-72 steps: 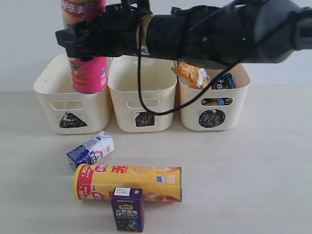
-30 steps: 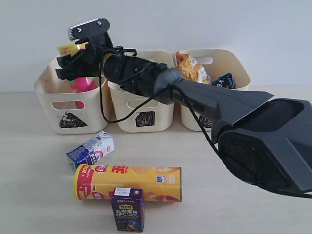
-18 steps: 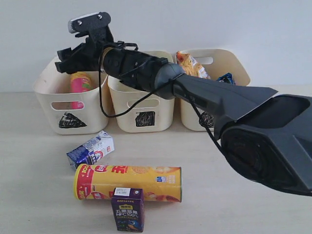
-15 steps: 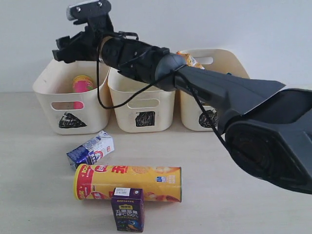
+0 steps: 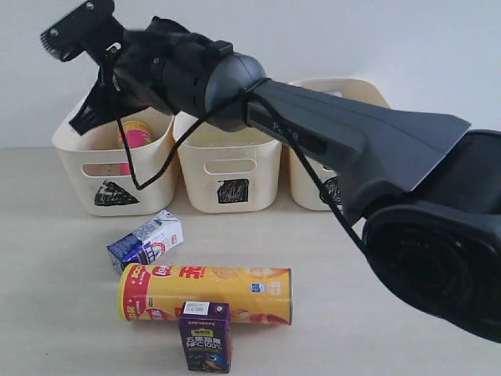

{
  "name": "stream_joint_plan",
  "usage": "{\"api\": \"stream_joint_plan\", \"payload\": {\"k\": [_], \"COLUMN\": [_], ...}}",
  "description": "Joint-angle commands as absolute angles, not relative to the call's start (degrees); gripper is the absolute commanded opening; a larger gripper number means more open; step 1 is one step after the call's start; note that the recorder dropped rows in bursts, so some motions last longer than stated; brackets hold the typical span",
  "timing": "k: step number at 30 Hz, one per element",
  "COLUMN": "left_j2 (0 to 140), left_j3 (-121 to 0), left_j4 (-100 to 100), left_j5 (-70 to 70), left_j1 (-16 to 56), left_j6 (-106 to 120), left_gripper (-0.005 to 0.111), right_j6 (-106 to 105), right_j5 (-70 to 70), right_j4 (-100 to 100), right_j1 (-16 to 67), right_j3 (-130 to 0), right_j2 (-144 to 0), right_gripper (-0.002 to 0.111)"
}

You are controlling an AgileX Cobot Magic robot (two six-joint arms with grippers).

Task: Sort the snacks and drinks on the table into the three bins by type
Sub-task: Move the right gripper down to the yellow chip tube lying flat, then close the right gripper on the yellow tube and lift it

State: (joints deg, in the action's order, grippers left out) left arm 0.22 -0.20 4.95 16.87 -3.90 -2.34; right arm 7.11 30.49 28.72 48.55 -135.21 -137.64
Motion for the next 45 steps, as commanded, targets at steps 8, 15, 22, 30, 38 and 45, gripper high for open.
{"api": "stream_joint_plan", "payload": {"k": [8,15,22,30,38,45], "left_j2": [0.0,0.0,0.0,0.0,0.0,0.0], "left_j3": [0.0,0.0,0.0,0.0,0.0,0.0], "left_j4": [5.15,5.15,5.15,5.15,5.15,5.15], "left_j5": [16.93,16.93,16.93,16.93,16.93,16.93], "left_j1": [-3.94,-3.94,-3.94,-3.94,-3.94,-3.94], "left_j6": [-2.14,-2.14,-2.14,-2.14,-2.14,-2.14], "left_gripper": [0.004,0.004,0.004,0.004,0.004,0.004], "right_j6": [-34.27,-41.73,-42.08,-43.16,-45.31,-49.61], "right_j5": [63.42,69.96,69.96,69.96,69.96,69.96], "right_j4": [-10.99,-14.71,-16.34,-17.81,-17.79,-14.27], "right_j1": [44.93,45.04,45.15,45.25,46.8,49.17], "right_j3": [-135.57,-135.23,-131.59,-123.18,-121.25,-121.25], "right_j2": [-132.18,-132.04,-132.04,-132.04,-132.04,-133.21], "right_gripper": [0.001,0.001,0.001,0.004,0.088,0.101]}}
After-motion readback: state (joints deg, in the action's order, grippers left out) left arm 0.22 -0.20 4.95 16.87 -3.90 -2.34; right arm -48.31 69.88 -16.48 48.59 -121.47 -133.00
